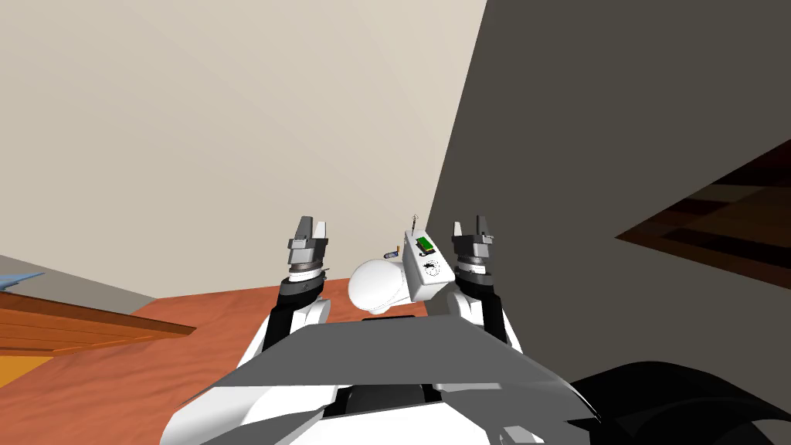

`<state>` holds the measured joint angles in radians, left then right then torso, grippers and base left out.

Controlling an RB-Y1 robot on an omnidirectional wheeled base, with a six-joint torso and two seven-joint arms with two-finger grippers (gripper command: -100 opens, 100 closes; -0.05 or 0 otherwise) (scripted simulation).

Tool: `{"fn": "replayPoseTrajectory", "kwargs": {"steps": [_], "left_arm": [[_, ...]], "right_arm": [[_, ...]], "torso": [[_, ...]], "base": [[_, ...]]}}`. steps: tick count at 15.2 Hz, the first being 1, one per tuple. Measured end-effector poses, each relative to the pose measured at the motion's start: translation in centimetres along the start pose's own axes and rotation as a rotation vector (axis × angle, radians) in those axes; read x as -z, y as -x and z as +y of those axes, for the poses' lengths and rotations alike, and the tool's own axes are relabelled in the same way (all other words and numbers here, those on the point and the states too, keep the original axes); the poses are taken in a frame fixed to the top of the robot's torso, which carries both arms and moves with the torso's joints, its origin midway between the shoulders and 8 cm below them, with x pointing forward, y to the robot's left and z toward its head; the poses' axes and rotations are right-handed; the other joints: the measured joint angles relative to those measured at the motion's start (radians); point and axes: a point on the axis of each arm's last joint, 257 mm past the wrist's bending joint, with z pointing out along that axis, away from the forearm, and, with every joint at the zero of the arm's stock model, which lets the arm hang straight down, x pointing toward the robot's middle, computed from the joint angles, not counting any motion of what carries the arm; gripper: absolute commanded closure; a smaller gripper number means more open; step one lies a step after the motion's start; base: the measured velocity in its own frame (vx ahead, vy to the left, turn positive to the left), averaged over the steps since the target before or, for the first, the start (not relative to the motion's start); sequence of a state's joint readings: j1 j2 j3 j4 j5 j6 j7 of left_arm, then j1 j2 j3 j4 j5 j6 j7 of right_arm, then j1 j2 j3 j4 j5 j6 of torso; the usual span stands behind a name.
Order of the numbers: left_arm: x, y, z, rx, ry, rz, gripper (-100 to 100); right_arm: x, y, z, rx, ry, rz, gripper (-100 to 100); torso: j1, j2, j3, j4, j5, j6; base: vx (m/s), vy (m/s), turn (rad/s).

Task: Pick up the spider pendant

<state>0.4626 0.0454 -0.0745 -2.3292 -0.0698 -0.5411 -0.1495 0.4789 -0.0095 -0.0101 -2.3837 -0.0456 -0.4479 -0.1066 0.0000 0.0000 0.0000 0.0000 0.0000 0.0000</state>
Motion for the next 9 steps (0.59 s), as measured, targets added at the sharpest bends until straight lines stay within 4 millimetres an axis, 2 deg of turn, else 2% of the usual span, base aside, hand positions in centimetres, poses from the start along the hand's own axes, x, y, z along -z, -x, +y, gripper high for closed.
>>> {"fn": "replayPoseTrajectory", "kwargs": {"steps": [3,6,9], "left_arm": [[0.0,0.0,0.0,0.000,0.000,0.000,0],[0.0,0.0,0.0,0.000,0.000,0.000,0],[0.0,0.0,0.0,0.000,0.000,0.000,0]], "right_arm": [[0.3,-0.9,-1.4,0.042,-0.040,0.055,-100],[1.0,-1.9,-4.8,0.119,-0.126,0.130,-100],[2.6,-2.3,-7.9,0.191,-0.206,0.183,-100]], "torso": [[0.003,0.000,0.000,0.000,0.001,0.000],[0.010,0.000,0.000,0.000,0.002,0.000],[0.010,0.000,0.000,0.000,0.002,0.000]], "base": [[-0.005,0.068,0.009],[-0.011,0.139,0.007],[-0.004,0.128,0.014]]}}
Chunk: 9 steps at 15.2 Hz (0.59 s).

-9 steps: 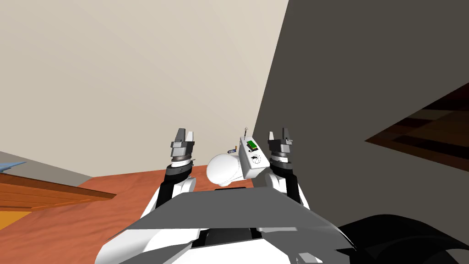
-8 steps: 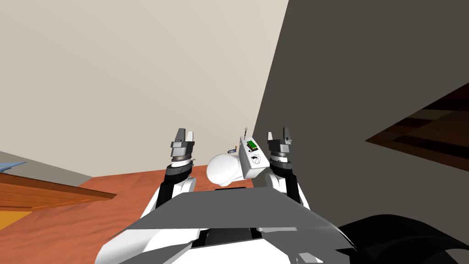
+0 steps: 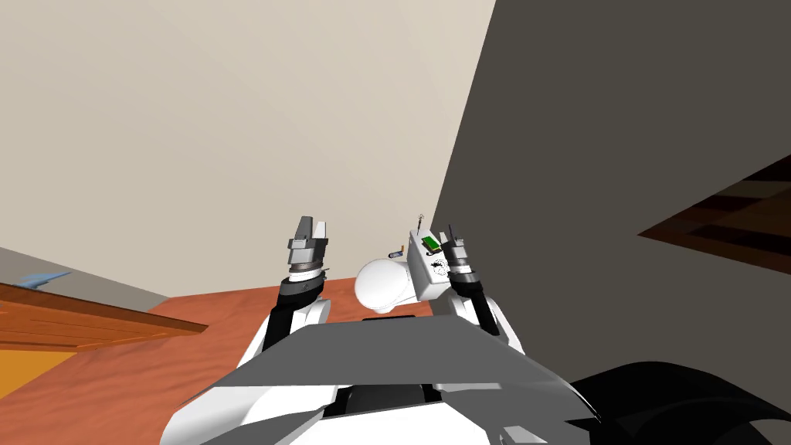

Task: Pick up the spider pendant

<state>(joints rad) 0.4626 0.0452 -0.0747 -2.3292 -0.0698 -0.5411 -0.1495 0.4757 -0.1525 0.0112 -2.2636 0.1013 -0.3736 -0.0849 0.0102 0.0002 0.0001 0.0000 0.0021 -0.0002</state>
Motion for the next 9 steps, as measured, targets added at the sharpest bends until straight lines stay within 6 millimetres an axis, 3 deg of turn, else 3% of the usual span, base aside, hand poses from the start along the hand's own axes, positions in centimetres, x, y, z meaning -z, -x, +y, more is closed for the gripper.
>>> {"fn": "replayPoseTrajectory", "kwargs": {"steps": [9], "left_arm": [[0.0,0.0,0.0,0.000,0.000,0.000,0]], "right_arm": [[2.5,-2.5,-8.4,0.184,-0.210,0.119,-100]], "torso": [[0.000,-0.001,0.000,0.000,0.000,0.000]], "base": [[-0.001,0.120,0.014]]}}
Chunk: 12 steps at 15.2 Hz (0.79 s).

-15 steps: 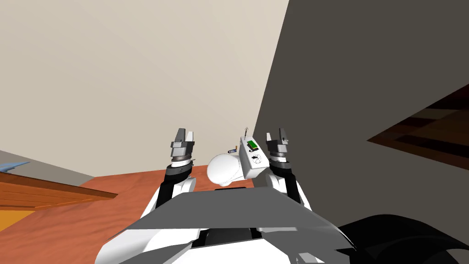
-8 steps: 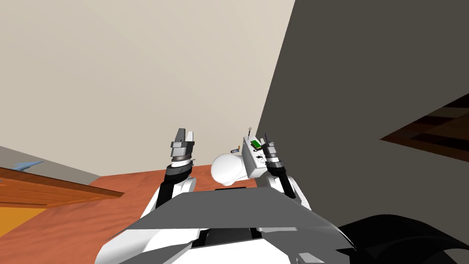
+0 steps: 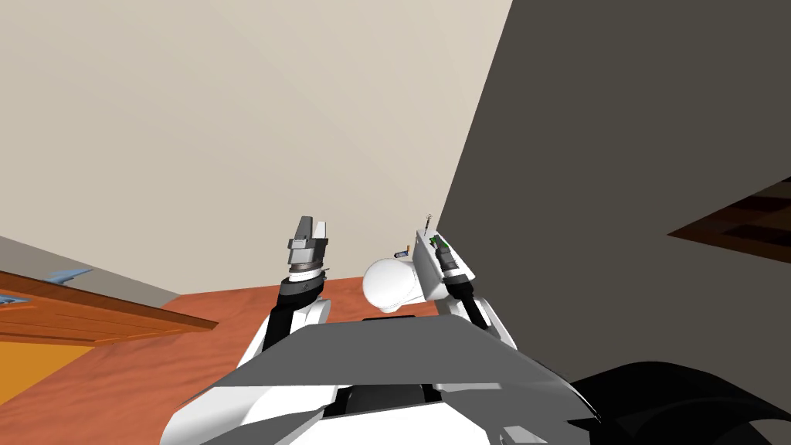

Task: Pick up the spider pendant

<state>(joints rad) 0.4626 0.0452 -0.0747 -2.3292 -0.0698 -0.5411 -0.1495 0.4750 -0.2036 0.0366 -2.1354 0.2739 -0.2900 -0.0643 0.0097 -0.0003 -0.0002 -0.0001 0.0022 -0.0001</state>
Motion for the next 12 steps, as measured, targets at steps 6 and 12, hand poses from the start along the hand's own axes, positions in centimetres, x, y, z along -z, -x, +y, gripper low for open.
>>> {"fn": "replayPoseTrajectory", "kwargs": {"steps": [6,12], "left_arm": [[0.0,0.0,0.0,0.000,0.000,0.000,0],[0.0,0.0,0.0,0.000,0.000,0.000,0]], "right_arm": [[1.6,-2.7,-5.7,0.131,-0.145,0.083,-100],[3.8,-4.2,-11.5,0.288,-0.290,0.173,-100]], "torso": [[0.000,0.001,0.000,0.000,0.000,0.000],[-0.001,0.000,0.000,0.000,0.000,0.000]], "base": [[-0.004,0.127,0.013],[0.005,0.127,0.010]]}}
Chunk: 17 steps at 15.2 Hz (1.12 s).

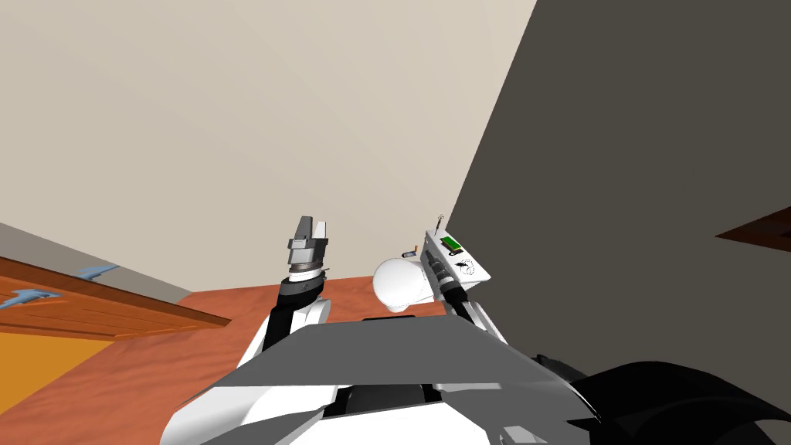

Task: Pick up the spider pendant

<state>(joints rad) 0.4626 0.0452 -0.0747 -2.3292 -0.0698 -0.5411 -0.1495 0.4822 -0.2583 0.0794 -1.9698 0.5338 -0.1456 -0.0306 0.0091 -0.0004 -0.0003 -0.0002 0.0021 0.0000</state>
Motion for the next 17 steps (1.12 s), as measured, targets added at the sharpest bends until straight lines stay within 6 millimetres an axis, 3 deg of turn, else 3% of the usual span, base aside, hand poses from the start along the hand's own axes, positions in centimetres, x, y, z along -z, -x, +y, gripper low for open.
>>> {"fn": "replayPoseTrajectory", "kwargs": {"steps": [9,14,17], "left_arm": [[0.0,0.0,0.0,0.000,0.000,0.000,0],[0.0,0.0,0.0,0.000,0.000,0.000,0],[0.0,0.0,0.0,0.000,0.000,0.000,0]], "right_arm": [[3.0,-2.6,-10.4,0.284,-0.230,0.133,-100],[5.1,-1.7,-16.0,0.462,-0.351,0.193,-100],[6.5,0.0,-19.5,0.581,-0.425,0.224,-100]], "torso": [[-0.002,0.000,0.000,0.000,0.000,0.000],[-0.003,0.000,0.000,0.000,-0.001,0.000],[-0.004,0.000,0.000,0.000,-0.001,0.000]], "base": [[0.005,0.107,0.004],[0.014,0.089,0.002],[0.012,0.071,0.002]]}}
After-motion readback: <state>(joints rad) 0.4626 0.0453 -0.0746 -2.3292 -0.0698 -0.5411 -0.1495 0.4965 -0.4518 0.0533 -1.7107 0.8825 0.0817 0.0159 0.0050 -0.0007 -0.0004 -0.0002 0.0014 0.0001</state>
